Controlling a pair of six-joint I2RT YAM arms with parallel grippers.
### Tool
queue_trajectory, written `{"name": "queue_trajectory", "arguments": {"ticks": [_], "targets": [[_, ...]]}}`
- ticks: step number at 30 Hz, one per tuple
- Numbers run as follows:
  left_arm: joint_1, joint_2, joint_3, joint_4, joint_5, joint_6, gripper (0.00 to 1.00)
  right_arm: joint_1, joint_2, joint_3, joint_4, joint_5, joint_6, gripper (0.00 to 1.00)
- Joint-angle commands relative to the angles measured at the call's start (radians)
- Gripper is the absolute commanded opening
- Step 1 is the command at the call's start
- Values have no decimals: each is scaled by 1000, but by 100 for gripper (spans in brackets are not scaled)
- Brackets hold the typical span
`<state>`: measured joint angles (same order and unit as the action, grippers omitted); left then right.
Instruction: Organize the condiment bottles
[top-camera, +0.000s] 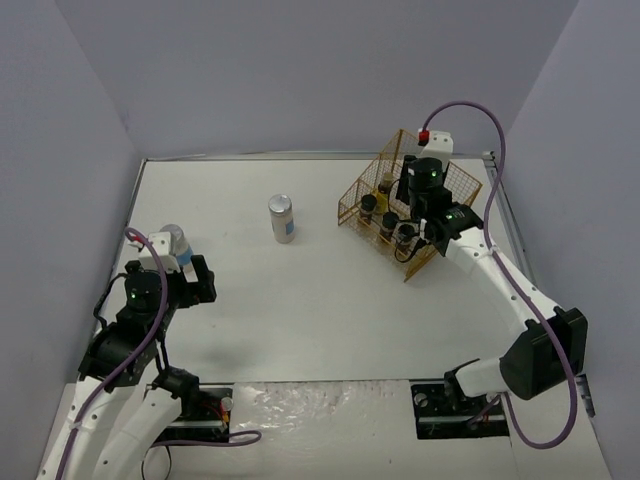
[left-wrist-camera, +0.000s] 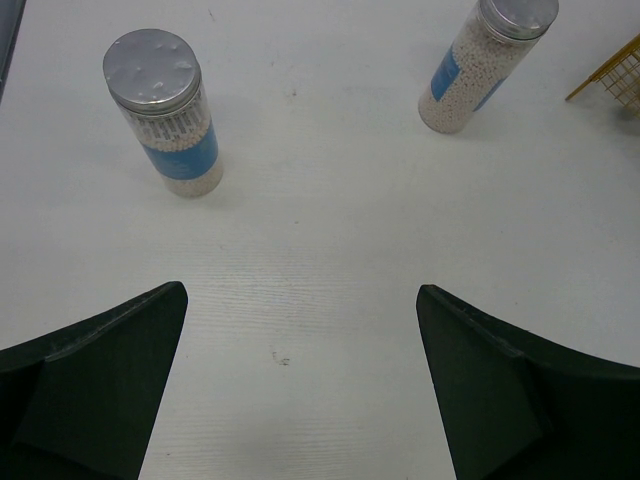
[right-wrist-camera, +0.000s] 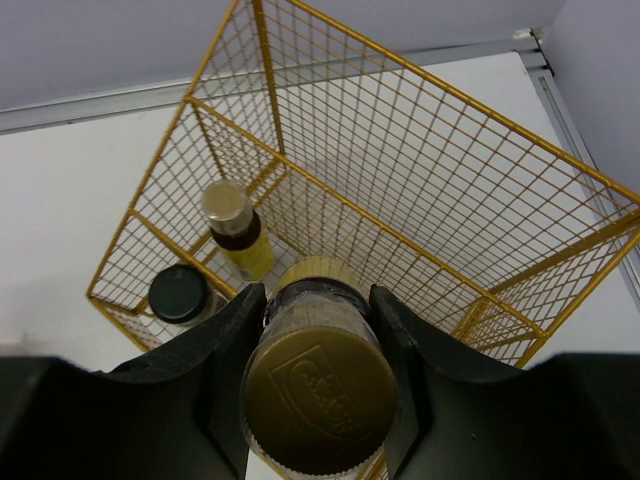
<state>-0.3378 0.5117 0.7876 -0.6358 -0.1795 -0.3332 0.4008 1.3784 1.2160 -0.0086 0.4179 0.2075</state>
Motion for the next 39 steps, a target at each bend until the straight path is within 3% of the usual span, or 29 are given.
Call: {"name": "queue_trajectory", "arguments": {"ticks": [1,24,28,29,31,36,39], "targets": [[13,25,25,66,9,5,97,-49,36,45,69,57,72,0],[16,16,24,64,14,3,97,-109,292,43,70,19,214,0],[17,19,24,65,14,3,97,-112,312,51,64,12,235,29],[17,20,24,65,14,3,97,-112,316,50,62,11,240,31],[19,26,24,67,17,3,97,-113,321,51,57,3,248,45],[23,34,25,69,20,5,97,-113,296,50,46,-14,254,65],[26,37,27,70,23,5,97,-114,274,53,37,-10,250,70]]}}
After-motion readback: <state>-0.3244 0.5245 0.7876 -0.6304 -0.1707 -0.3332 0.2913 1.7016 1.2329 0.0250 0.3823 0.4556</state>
